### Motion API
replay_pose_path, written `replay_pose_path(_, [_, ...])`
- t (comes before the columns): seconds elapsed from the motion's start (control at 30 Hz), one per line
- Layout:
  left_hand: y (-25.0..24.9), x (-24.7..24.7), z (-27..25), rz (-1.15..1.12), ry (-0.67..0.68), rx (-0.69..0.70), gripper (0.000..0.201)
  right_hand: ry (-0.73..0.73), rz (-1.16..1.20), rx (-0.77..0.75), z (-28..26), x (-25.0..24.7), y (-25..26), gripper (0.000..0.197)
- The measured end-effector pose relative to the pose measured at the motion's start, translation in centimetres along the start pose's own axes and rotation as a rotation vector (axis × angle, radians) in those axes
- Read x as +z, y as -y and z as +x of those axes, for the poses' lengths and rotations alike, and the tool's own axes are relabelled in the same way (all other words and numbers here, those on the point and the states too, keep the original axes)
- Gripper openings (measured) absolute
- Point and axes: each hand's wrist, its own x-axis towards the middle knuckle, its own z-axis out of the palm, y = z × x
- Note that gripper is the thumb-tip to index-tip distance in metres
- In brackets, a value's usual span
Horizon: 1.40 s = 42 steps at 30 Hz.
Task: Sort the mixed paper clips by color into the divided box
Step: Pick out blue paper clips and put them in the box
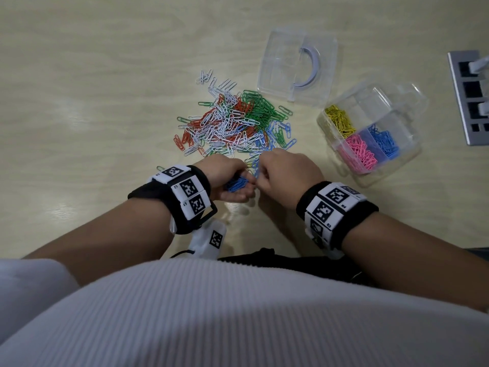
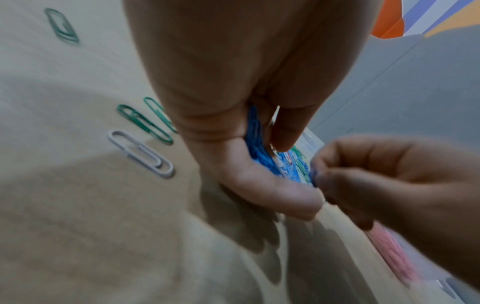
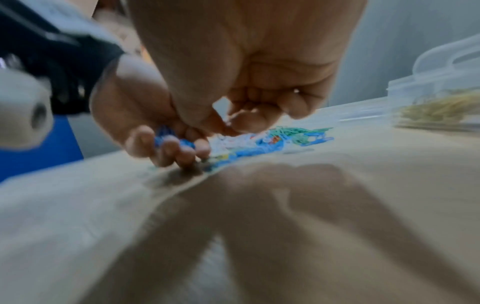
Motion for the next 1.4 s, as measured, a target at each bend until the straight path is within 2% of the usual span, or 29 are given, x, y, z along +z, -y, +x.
replay_pose_path(0.07, [0.0, 0.0, 0.0, -0.020, -0.014, 0.023, 0.018, -0.009, 0.130, -0.121, -0.1, -0.1, 0.8, 0.021])
replay_pose_path(0.1, [0.0, 0.0, 0.0, -0.030, -0.002, 0.023, 0.017, -0.016, 0.183, -0.134, 0.0, 0.0, 0.9, 0.019])
replay_pose_path(0.17, [0.0, -0.1, -0.1, -0.047, 0.045, -0.002, 0.024, -0.056, 0.248, -0.044, 0.6, 0.3, 0.2, 0.018])
replay_pose_path(0.23, [0.0, -0.2, -0.2, -0.054, 0.055, -0.031, 0.031, -0.069, 0.137, 0.069, 1.3, 0.6, -0.9, 0.023])
replay_pose_path(0.33, [-0.1, -0.1, -0.3, -0.042, 0.043, -0.037, 0.034, -0.025, -0.112, 0.066, 1.5, 1.1, -2.3, 0.027])
replay_pose_path(0.47, [-0.4, 0.1, -0.4, -0.036, 0.036, -0.030, 0.035, -0.051, -0.235, 0.009, 1.3, 1.7, -2.6, 0.016])
replay_pose_path(0.6, [-0.7, 0.3, -0.4, -0.016, 0.036, -0.026, 0.035, 0.028, -0.216, 0.048, 1.9, 1.7, -2.7, 0.023])
replay_pose_path(0.73, [-0.8, 0.5, -0.2, -0.025, 0.031, -0.034, 0.034, -0.007, -0.049, 0.079, 1.3, 0.8, -2.6, 0.025])
replay_pose_path(0.83, [-0.7, 0.7, 0.0, -0.033, 0.004, 0.002, 0.021, -0.019, 0.177, -0.087, 0.6, -0.4, -1.0, 0.023])
replay_pose_path(0.9, [-0.8, 0.9, 0.1, -0.021, 0.008, 0.021, 0.016, -0.046, 0.225, -0.209, 0.4, -0.4, 0.0, 0.022])
replay_pose_path(0.93, [-0.8, 0.9, 0.1, -0.034, 0.021, 0.020, 0.016, -0.092, 0.256, -0.207, 0.4, -0.2, 0.1, 0.023])
replay_pose_path(1.0, [-1.0, 0.7, 0.0, -0.088, 0.060, -0.014, 0.023, -0.163, 0.326, -0.062, 0.6, 0.1, -0.3, 0.019])
replay_pose_path(1.07, [-1.0, 0.3, -0.2, -0.095, 0.072, -0.048, 0.033, -0.088, 0.225, 0.080, 0.8, 0.5, -1.2, 0.021])
replay_pose_path(1.13, [-0.8, -0.1, -0.3, -0.073, 0.068, -0.060, 0.035, 0.036, -0.002, 0.058, 1.0, 1.2, -1.7, 0.026])
replay_pose_path(1.17, [-0.7, -0.2, -0.3, -0.066, 0.065, -0.063, 0.034, 0.052, -0.070, 0.023, 1.1, 1.6, -1.7, 0.024])
replay_pose_path(1.23, [-0.5, -0.5, -0.4, -0.064, 0.050, -0.067, 0.033, 0.051, -0.114, -0.010, 1.3, 2.0, -1.5, 0.019])
replay_pose_path(1.4, [-0.4, -0.5, -0.4, -0.044, 0.024, -0.054, 0.033, 0.064, -0.108, 0.006, 1.8, 1.4, -1.5, 0.021])
